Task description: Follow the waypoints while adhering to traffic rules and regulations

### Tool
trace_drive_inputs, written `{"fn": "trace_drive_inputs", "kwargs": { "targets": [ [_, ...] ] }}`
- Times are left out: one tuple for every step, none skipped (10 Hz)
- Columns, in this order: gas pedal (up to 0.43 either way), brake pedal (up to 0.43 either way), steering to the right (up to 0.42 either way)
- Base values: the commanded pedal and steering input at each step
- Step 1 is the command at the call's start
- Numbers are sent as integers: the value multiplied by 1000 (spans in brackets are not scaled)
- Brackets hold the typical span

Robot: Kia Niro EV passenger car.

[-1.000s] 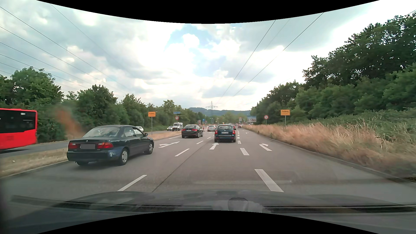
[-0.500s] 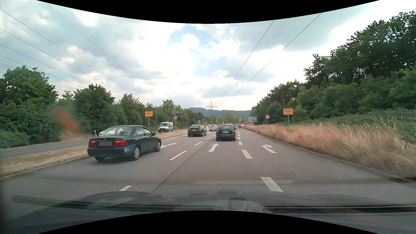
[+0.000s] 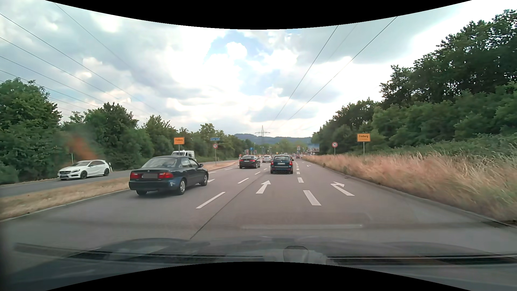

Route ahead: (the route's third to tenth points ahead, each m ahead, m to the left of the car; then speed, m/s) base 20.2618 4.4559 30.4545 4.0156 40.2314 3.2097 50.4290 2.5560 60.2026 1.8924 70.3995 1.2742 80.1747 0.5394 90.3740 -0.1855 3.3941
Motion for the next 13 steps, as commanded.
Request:
{"fn": "trace_drive_inputs", "kwargs": {
  "targets": [
    [358, 0, 9],
    [358, 0, 10],
    [358, 0, 10],
    [358, 0, 10],
    [358, 0, 10],
    [358, 0, 10],
    [358, 0, 11],
    [358, 0, 10],
    [350, 0, 10],
    [350, 0, 11],
    [339, 0, 11],
    [311, 0, 10],
    [287, 0, 11]
  ]
}}
